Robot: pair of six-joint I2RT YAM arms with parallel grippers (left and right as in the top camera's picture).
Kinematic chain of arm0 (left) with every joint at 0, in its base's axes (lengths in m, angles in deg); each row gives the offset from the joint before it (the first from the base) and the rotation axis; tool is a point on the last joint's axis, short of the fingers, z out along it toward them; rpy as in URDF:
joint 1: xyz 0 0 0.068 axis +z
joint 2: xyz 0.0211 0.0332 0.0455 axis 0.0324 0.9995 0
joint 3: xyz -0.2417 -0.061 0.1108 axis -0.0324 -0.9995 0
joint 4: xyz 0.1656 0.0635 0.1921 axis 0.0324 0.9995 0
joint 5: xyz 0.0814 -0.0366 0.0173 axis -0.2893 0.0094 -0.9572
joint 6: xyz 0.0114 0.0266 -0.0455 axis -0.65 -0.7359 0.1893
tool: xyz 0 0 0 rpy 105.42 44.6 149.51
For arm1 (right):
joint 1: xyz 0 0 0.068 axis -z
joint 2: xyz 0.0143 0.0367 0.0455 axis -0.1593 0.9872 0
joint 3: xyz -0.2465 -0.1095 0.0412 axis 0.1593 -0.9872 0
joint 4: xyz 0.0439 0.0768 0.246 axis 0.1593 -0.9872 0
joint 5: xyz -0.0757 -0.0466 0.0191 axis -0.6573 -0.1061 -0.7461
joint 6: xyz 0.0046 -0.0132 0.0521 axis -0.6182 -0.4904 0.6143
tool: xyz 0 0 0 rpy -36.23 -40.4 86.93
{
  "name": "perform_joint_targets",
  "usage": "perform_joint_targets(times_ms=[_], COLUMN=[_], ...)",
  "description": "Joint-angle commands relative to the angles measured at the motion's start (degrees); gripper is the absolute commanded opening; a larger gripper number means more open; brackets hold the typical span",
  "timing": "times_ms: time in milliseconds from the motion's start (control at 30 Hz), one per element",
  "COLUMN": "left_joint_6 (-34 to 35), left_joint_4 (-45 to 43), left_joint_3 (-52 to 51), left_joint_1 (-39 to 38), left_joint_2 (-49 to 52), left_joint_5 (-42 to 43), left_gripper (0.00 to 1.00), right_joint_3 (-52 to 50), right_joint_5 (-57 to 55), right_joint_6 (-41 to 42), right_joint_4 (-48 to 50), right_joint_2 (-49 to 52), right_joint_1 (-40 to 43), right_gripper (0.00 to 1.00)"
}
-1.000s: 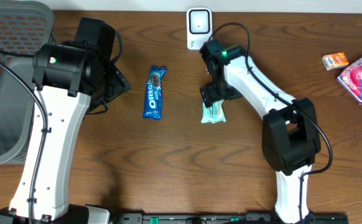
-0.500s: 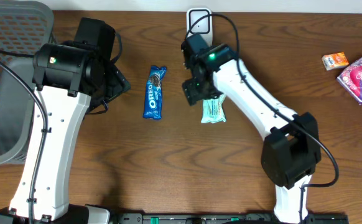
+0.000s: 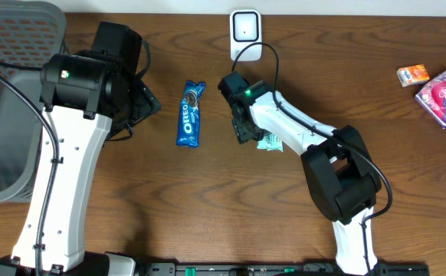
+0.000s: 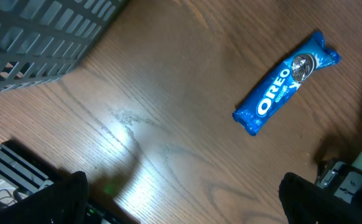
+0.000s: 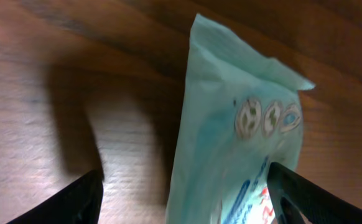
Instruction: Scan the item barcode
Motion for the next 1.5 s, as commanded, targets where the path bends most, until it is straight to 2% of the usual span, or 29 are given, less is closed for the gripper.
perform_joint_targets(times_ms=[0,133,367,433,533,700,833,1000,1100,1267,1467], left_joint_6=[0.3,0.3,0.3,0.3,0.3,0.3,0.3,0.3,0.3,0.3,0.3], left_joint_4=[0.2,0.2,0.2,0.2,0.2,0.2,0.2,0.2,0.2,0.2,0.2], left_joint_3=[-0.1,-0.1,-0.1,-0.1,-0.1,-0.1,-0.1,-0.1,-0.1,-0.1,-0.1], left_joint_1=[0.1,0.1,0.1,0.1,0.1,0.1,0.1,0.1,0.1,0.1,0.1], left_joint_2=[0.0,0.0,0.0,0.0,0.0,0.0,0.0,0.0,0.0,0.0,0.0], left_joint_5=[-1.2,-1.2,-1.2,-1.2,-1.2,-1.2,-1.2,-1.2,-1.2,-1.2,-1.2], left_gripper=[0.98,0.98,0.98,0.98,0.98,0.98,0.98,0.98,0.98,0.98,0.98], right_joint_3=[-3.4,-6.5,-5.6,-4.0,-0.2,6.6,7.6,6.6,4.7,1.0,-2.0], right_joint_5=[0.2,2.9,12.2,16.5,26.0,53.7,74.2,81.1,85.6,91.4,91.6], right_joint_6=[0.6,0.6,0.6,0.6,-0.7,-11.0,-20.8,-34.2,-39.0,-42.2,-45.0], right_joint_4=[1.9,4.5,4.7,3.6,1.2,-3.5,-5.1,-11.7,-14.1,-14.4,-14.4], right_joint_2=[0.3,0.3,0.3,0.2,-0.2,-0.3,-0.3,-0.2,-0.2,-0.2,-0.2], right_joint_1=[0.7,0.8,2.4,3.6,6.3,12.3,16.9,20.2,21.2,22.0,22.1], right_gripper=[0.79,0.72,0.15,0.07,0.06,0.09,0.12,0.05,0.04,0.08,0.04])
